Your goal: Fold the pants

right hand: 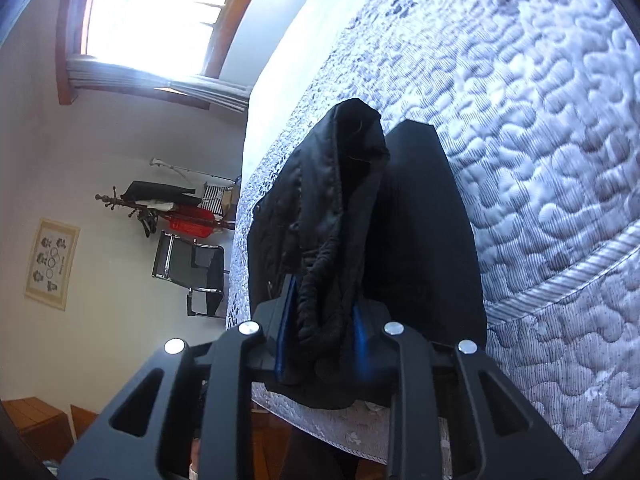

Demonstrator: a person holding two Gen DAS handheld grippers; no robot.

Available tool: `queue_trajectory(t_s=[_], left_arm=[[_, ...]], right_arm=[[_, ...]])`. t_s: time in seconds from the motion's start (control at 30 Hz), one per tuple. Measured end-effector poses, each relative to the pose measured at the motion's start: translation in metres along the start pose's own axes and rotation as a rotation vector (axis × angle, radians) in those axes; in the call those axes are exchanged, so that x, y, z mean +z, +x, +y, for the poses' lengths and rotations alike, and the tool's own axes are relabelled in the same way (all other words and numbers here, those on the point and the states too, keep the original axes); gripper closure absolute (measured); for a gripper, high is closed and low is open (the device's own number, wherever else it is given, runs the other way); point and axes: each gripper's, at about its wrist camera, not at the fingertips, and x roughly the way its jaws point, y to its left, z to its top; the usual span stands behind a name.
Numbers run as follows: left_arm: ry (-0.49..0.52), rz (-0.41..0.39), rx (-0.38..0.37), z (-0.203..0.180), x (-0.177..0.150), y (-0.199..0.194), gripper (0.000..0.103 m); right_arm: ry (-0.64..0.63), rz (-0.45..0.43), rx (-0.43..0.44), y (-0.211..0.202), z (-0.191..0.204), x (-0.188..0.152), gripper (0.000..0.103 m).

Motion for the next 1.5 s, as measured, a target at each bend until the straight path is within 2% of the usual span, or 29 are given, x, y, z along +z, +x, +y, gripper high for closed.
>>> queue_trajectory(t_s=[0.1,0.2,0.27,0.33,0.43,0.5,0.57,0.6,0.7,0.77,0.87,1.0,1.23,1.37,1.5], left_arm=[[0.002,0.008,-0.001,-0.002,0.0,0.002,0.004],[0.001,0.008,-0.01,-0.006,-0.001,0.003,0.004],[0.013,0.007,-0.011,-0.01,-0.002,0.002,0.004],[0.024,0.009,-0.008,-0.011,-0.002,0.002,0.004],[0.016,0.006,-0.002,-0.007,0.0,0.001,0.004],[0.001,0.008,0.001,-0.004,0.0,0.002,0.004],[-0.009,0.013,0.003,-0.002,-0.001,0.003,0.004],[-0.01,0.014,0.003,-0.002,-0.001,0.003,0.004],[-0.005,0.019,-0.002,-0.005,-0.003,0.004,0.004],[0.011,0.02,-0.005,-0.008,-0.004,0.003,0.004],[0.023,0.022,-0.006,-0.012,-0.004,0.005,0.004],[0.017,0.028,-0.011,-0.014,-0.002,0.008,0.004],[0.04,0.017,-0.005,-0.017,0.001,0.003,0.004],[0.054,-0.021,-0.001,-0.021,0.003,-0.007,0.004],[0.112,-0.06,0.039,-0.035,0.009,-0.019,0.004]], right_arm=[[0.023,0.032,-0.058,0.01,-0.011,0.0,0.079],[0.058,0.038,-0.049,0.015,-0.023,-0.003,0.076],[0.073,0.034,-0.036,0.014,-0.027,-0.006,0.068],[0.082,0.024,-0.02,0.008,-0.028,-0.01,0.052],[0.071,0.015,-0.007,-0.001,-0.028,-0.019,0.049],[0.06,0.023,-0.008,-0.005,-0.029,-0.026,0.049],[0.049,0.024,-0.023,-0.008,-0.031,-0.033,0.057],[0.037,0.025,-0.047,-0.008,-0.031,-0.034,0.068],[0.024,0.015,-0.041,-0.01,-0.024,-0.04,0.073],[0.016,0.01,-0.03,-0.012,-0.02,-0.044,0.074],[0.025,0.014,-0.064,-0.007,-0.02,-0.045,0.074],[0.074,0.038,-0.087,0.006,-0.037,-0.045,0.073],[0.032,0.037,-0.107,0.003,-0.03,-0.049,0.072],[0.028,0.038,-0.115,0.003,-0.024,-0.047,0.067],[0.015,0.03,-0.12,-0.007,-0.018,-0.044,0.062]])
